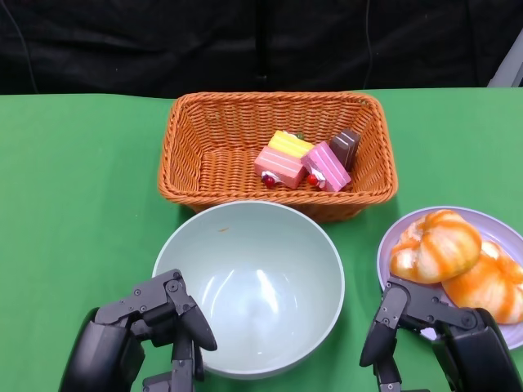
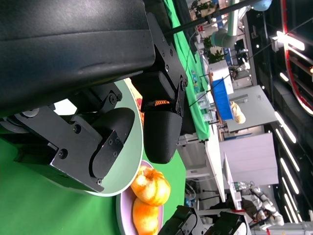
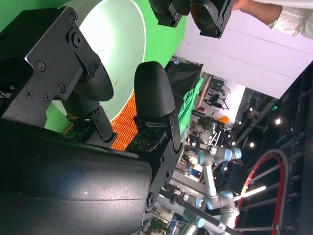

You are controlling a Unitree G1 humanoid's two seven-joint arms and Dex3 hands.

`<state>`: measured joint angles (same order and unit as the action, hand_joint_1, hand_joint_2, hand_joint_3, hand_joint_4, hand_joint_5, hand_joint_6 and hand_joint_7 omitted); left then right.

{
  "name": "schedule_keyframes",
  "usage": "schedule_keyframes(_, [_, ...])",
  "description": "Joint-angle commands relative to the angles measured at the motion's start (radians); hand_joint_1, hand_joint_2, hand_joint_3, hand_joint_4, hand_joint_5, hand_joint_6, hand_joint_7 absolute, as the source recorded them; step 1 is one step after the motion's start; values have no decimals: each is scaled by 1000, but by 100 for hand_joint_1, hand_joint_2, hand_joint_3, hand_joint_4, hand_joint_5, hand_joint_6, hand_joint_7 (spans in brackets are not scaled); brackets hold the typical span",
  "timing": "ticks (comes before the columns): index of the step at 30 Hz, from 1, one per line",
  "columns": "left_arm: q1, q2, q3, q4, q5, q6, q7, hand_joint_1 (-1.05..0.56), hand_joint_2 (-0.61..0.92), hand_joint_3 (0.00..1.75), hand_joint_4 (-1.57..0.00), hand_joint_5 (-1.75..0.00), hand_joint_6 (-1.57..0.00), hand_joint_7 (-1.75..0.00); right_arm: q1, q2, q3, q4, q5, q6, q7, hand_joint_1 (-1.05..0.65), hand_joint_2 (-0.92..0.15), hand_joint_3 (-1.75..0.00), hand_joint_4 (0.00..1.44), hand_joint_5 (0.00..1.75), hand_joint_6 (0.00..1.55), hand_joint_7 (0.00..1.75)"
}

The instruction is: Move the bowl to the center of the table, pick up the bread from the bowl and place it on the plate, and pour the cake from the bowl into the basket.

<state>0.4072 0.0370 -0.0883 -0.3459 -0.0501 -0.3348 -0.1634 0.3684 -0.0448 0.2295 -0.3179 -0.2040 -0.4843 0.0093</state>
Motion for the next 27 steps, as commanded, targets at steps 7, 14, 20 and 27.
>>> schedule_keyframes(7, [-18, 21, 25, 50, -10, -56, -8, 6, 30, 164, -98, -172, -88, -156, 7, -4, -6, 31, -4, -47, -8, 17, -20, -175, 104, 175, 83, 161])
schedule_keyframes(14, [-23, 29, 27, 53, -26, -50, -18, 4, 29, 164, -100, -171, -89, -156, -8, -5, -9, 64, -27, -97, -20, 19, -16, -175, 102, 175, 86, 162])
schedule_keyframes(20, [-15, 32, 27, 54, -30, -71, -14, 8, 29, 165, -101, -170, -90, -157, -11, -8, -12, 71, -29, -122, -20, 21, -16, -175, 101, 175, 86, 161])
schedule_keyframes(27, [-11, 37, 21, 72, -24, -109, -22, 12, 28, 170, -101, -170, -91, -155, -23, -13, -27, 78, -23, -138, -14, 20, -16, -175, 99, 175, 86, 160])
